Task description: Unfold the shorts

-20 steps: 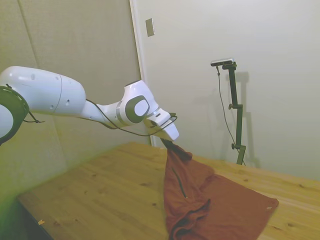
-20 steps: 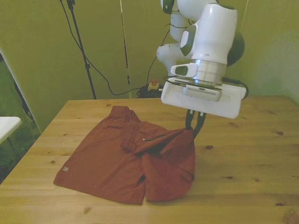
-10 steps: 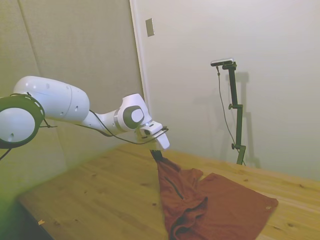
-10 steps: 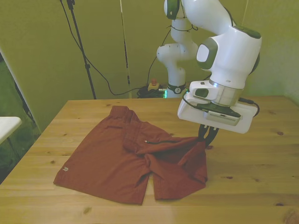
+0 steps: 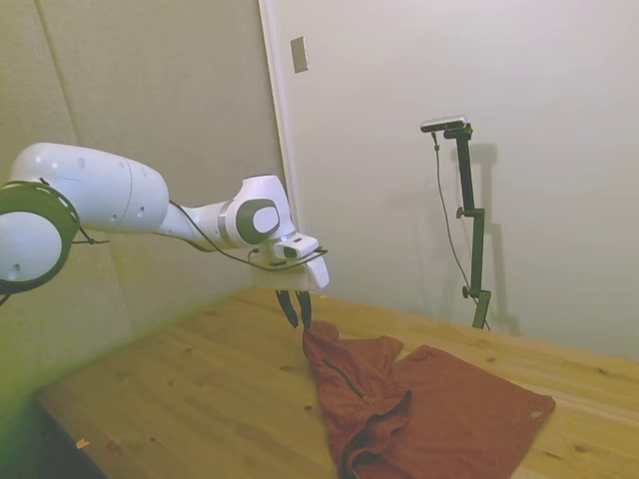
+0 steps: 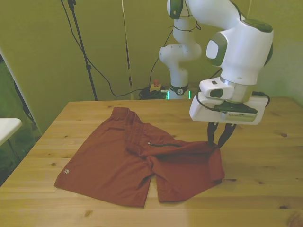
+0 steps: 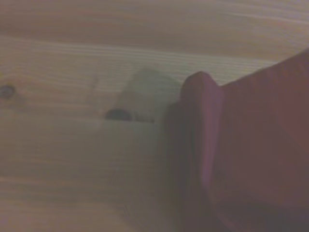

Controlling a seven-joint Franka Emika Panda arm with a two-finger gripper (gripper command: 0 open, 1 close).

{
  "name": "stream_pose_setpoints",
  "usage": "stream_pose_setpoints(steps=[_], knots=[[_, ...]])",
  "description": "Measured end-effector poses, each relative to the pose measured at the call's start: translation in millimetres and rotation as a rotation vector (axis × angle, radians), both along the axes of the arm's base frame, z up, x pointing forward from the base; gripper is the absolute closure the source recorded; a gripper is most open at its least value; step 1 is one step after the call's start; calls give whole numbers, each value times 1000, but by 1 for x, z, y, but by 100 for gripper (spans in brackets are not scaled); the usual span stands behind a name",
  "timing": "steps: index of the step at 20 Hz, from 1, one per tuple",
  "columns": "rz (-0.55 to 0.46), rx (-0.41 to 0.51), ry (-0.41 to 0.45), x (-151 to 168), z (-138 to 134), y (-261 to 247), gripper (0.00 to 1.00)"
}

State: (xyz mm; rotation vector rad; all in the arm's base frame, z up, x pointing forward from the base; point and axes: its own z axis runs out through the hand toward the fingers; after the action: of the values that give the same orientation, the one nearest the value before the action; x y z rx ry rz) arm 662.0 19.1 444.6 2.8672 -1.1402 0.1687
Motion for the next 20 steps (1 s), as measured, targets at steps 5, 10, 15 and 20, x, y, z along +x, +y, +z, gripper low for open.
stream_pose_setpoints(steps=[5, 10, 15, 20], knots=[[-30, 60, 1, -24, 43, -73, 0], [-78, 37, 9, -41, 45, -166, 0], [-25, -4, 19, -39, 13, -221, 0], [65, -26, 41, -29, -28, -258, 0]])
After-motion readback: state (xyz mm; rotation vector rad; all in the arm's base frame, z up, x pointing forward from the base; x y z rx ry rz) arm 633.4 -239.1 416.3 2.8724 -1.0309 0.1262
